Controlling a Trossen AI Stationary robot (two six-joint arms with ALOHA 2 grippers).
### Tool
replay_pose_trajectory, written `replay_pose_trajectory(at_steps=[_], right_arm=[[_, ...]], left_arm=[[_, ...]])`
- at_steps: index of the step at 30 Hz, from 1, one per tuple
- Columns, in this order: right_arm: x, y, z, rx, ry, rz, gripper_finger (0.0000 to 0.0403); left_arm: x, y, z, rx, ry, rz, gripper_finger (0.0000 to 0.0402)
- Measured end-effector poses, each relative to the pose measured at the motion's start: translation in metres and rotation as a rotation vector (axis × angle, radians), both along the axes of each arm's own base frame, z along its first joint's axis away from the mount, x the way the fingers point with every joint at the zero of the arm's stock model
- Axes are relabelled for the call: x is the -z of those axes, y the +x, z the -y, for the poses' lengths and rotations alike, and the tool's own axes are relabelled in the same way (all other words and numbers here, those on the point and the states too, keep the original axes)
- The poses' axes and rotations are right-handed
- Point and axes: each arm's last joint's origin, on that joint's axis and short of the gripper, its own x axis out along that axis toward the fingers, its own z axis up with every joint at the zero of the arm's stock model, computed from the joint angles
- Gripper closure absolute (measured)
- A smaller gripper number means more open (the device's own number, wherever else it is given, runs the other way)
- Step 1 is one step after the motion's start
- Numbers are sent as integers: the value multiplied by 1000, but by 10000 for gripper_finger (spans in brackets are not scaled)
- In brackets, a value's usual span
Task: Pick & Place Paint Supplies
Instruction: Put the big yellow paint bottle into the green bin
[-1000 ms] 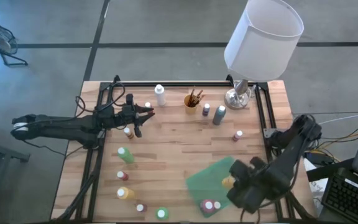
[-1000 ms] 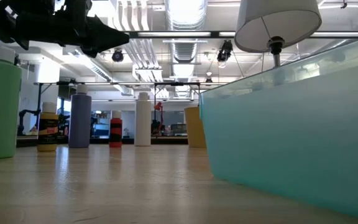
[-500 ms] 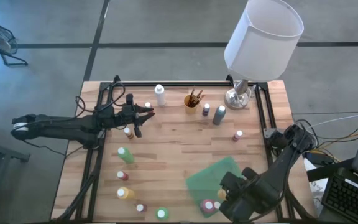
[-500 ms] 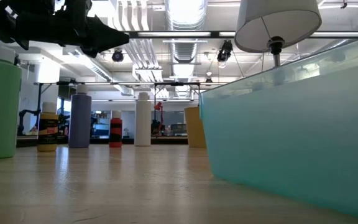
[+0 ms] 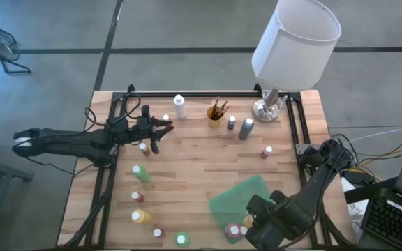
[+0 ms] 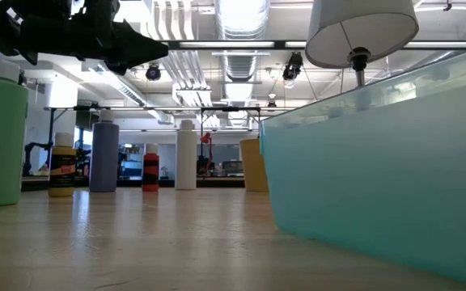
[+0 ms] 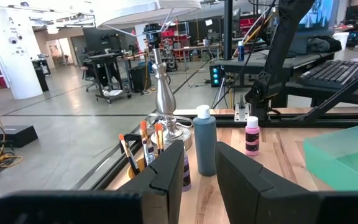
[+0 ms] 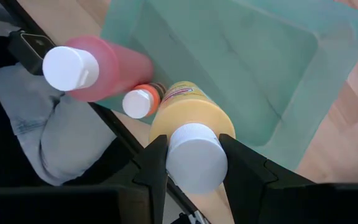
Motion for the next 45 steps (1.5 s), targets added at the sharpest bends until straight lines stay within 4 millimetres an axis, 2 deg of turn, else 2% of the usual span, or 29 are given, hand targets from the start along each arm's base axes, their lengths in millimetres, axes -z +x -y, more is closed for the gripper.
replay_pose_trajectory(at_steps=[26,34,36,45], right_arm=[[32,3,-4,0,13,-28,290],[36,2,-4,2,10,-36,290],[37,2,-3,2,9,-37,282],[37,2,-4,10,12,-35,198]], left_arm=[[0,0,0,0,0,-1,305],[0,0,0,1,0,-1,305],[0,0,0,0,0,-1,305],[0,0,0,0,0,-1,305]])
